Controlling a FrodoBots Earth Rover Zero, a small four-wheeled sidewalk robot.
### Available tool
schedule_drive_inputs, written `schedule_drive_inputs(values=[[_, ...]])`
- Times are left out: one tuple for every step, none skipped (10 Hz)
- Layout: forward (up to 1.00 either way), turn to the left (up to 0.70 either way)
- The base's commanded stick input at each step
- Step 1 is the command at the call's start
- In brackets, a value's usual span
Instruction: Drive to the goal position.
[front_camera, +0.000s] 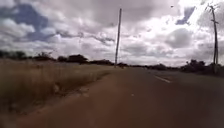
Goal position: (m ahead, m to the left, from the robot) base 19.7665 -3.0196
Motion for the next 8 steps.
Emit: schedule_drive_inputs(values=[[0.85,-0.34],[0.85,-0.34],[0.85,0.00],[0.85,0.00],[0.85,0.00],[0.85,0.00],[0.85,0.00],[0.85,0.00]])
